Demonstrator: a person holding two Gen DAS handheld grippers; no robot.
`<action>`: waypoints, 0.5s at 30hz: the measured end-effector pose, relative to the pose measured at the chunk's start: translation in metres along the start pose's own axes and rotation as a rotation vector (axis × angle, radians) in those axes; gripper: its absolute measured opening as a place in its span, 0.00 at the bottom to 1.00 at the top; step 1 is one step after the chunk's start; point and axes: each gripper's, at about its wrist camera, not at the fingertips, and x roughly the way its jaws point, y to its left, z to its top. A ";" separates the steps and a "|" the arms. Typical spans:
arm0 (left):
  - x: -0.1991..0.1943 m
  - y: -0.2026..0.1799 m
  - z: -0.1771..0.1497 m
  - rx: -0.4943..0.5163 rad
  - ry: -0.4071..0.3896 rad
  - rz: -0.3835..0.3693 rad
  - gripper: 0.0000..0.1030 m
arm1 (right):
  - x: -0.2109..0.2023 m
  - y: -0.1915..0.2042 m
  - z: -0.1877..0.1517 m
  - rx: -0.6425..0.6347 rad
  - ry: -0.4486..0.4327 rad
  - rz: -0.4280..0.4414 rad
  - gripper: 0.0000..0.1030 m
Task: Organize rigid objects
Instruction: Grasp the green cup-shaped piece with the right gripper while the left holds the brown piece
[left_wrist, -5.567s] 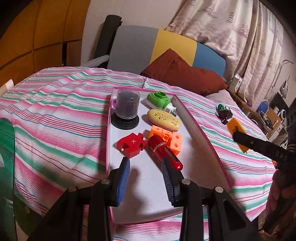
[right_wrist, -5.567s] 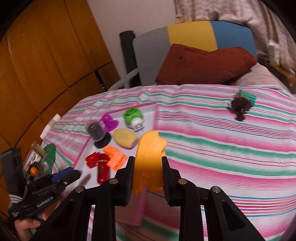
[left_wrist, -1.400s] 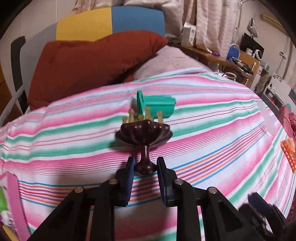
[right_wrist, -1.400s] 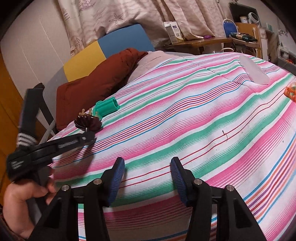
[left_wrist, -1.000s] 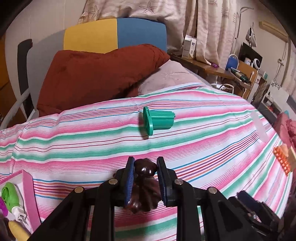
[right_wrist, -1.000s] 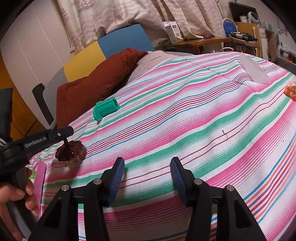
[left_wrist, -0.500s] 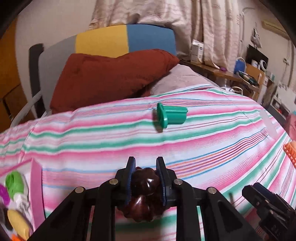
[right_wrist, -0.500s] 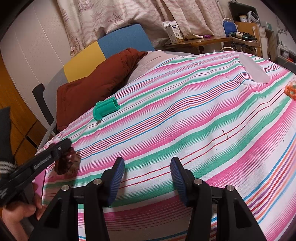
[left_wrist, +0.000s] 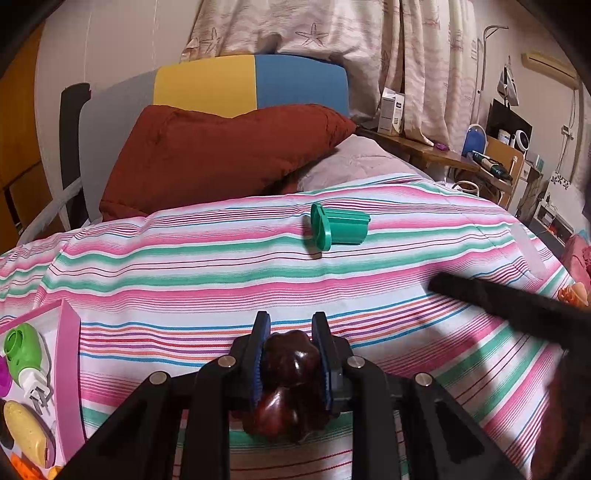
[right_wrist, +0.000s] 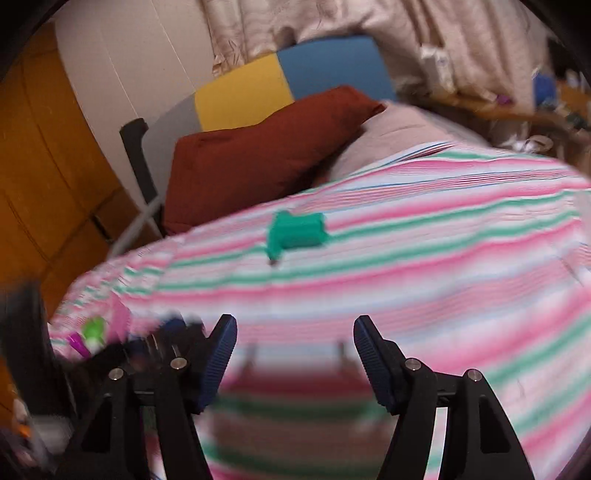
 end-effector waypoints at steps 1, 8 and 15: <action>0.000 0.000 0.000 -0.002 -0.002 -0.001 0.22 | 0.007 -0.002 0.010 0.034 0.007 0.015 0.65; 0.000 0.001 -0.002 -0.012 -0.012 -0.011 0.22 | 0.076 -0.037 0.062 0.365 0.079 0.114 0.66; 0.000 0.007 -0.003 -0.051 -0.016 -0.036 0.22 | 0.125 -0.054 0.069 0.594 0.182 0.169 0.65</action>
